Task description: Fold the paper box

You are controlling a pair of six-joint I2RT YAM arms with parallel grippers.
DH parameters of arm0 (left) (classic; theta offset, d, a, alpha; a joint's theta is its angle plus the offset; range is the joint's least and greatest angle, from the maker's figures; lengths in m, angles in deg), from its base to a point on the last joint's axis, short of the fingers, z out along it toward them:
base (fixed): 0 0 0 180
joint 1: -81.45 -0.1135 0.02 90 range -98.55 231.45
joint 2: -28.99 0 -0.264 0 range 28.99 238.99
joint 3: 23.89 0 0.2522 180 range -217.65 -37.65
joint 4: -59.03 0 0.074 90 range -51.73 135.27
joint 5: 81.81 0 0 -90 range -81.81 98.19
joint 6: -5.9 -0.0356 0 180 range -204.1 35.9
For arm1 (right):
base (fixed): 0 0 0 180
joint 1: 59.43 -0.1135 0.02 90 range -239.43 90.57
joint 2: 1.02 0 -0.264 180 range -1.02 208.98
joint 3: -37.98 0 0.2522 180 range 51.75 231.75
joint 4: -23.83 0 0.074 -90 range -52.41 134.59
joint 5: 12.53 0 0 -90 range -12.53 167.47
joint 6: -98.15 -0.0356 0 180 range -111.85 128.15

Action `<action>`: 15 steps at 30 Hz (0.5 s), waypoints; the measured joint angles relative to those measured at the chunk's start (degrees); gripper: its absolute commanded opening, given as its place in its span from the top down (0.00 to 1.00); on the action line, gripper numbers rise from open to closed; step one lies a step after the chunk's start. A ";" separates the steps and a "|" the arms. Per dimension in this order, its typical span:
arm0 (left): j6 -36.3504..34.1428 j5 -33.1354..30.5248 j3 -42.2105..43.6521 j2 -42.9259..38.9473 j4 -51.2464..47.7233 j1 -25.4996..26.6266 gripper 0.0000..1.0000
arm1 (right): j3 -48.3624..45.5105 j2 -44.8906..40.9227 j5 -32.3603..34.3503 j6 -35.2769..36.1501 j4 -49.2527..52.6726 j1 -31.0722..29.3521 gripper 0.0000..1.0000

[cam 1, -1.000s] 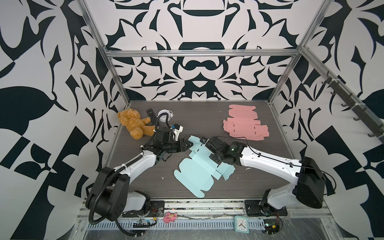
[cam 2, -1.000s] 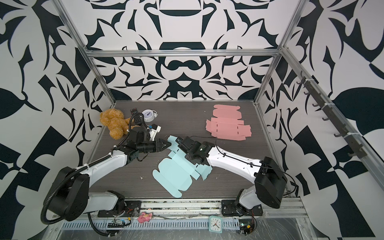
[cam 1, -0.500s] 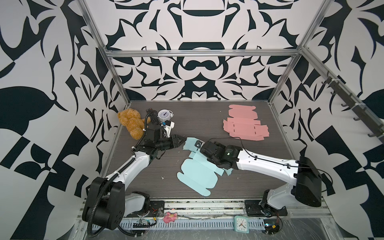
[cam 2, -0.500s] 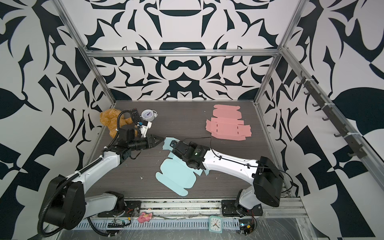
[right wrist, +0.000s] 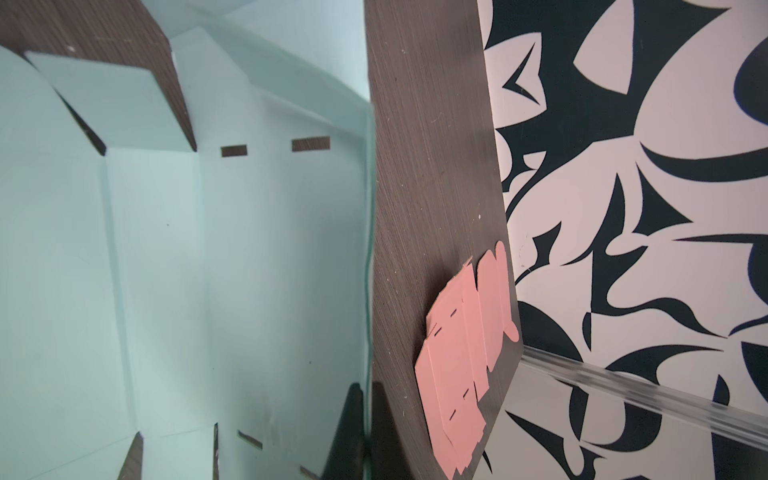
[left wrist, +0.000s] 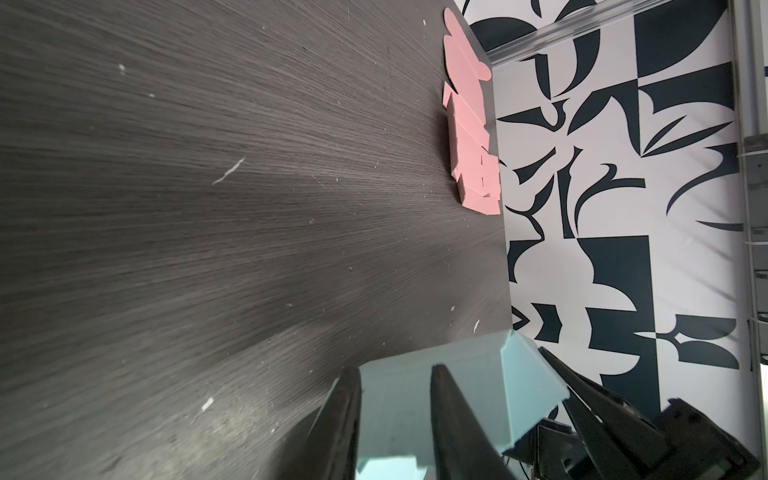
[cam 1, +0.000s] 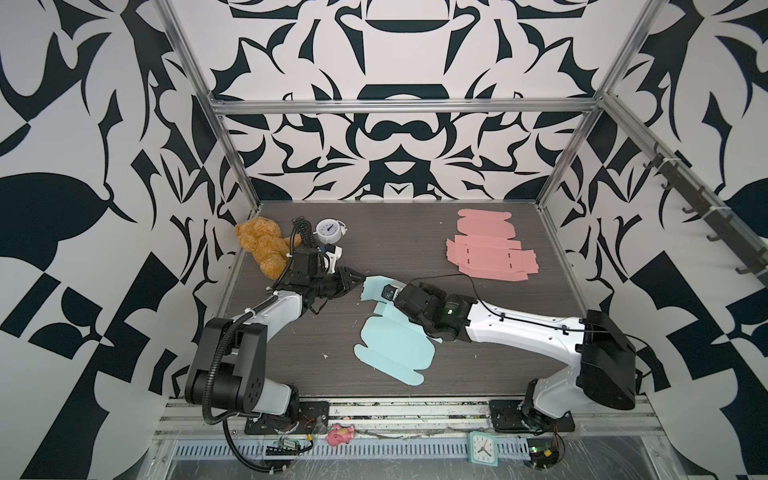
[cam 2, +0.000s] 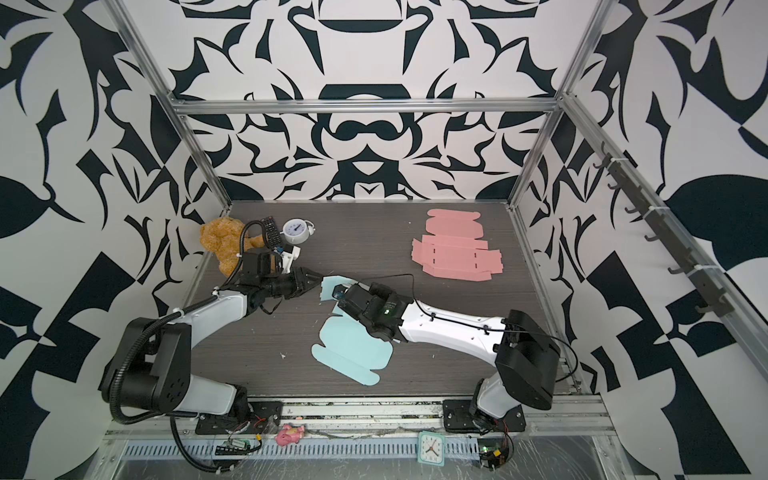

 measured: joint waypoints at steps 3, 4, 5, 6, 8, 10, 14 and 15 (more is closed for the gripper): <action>-0.02 0.26 -1.25 3.32 1.18 0.00 0.67 | -0.28 0.50 0.26 1.70 -1.66 0.00 1.00; -0.04 0.33 -1.49 4.11 1.57 0.00 0.67 | -0.31 0.79 0.33 2.25 -2.16 -0.02 1.00; -0.02 0.39 -1.66 4.90 2.01 0.00 0.66 | -0.33 1.14 0.44 2.75 -2.75 -0.02 1.00; -0.04 0.55 -1.73 5.44 2.19 0.00 0.66 | -0.42 1.49 0.46 3.23 -3.34 -0.04 1.00; -0.07 1.14 -1.79 6.19 2.73 0.00 0.64 | -0.72 2.01 0.63 4.17 -4.33 -0.04 1.00; -0.04 1.84 -1.79 6.80 3.34 0.02 0.63 | -1.05 2.32 0.83 5.16 -5.33 -0.04 1.00; -0.04 2.73 -1.79 7.23 4.42 0.66 0.62 | -1.18 3.37 1.81 7.02 -7.17 -0.04 1.00; -0.02 2.91 -1.79 7.23 4.79 0.87 0.62 | -1.18 3.93 2.16 7.45 -7.67 -0.04 1.00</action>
